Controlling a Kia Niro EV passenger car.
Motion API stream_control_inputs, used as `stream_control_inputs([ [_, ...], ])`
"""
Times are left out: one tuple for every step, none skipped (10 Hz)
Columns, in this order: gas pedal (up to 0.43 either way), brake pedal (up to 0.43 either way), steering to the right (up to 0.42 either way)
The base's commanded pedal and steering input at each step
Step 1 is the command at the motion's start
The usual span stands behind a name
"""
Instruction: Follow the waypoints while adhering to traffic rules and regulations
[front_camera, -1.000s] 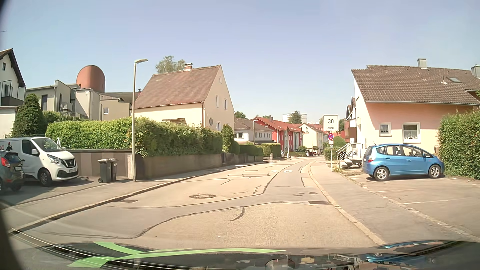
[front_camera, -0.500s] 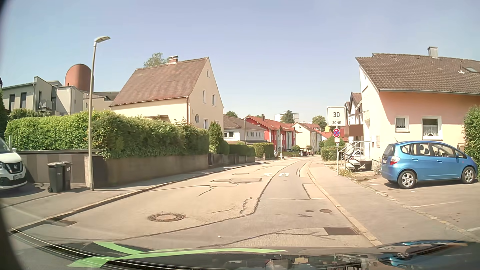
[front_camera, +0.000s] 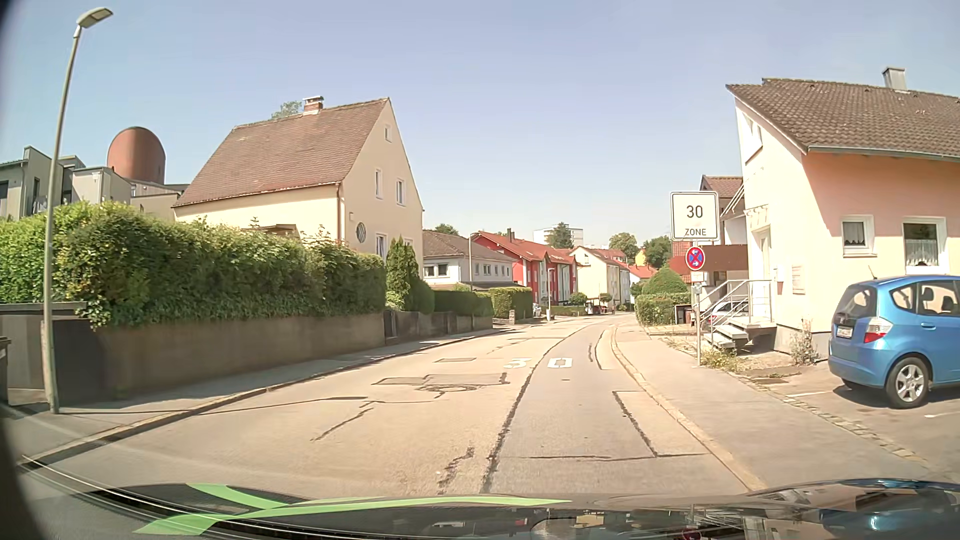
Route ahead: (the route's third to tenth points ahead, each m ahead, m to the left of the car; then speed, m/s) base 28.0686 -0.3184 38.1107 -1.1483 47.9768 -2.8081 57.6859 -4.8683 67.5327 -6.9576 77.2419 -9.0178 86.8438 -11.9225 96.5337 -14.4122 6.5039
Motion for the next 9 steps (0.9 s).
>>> stream_control_inputs([
  [0.087,0.000,0.033],
  [0.079,0.000,0.033],
  [0.079,0.000,0.032],
  [0.079,0.000,0.033],
  [0.079,0.000,0.030],
  [0.067,0.000,0.029],
  [0.059,0.000,0.025],
  [0.059,0.000,0.024],
  [0.059,0.000,0.024],
])
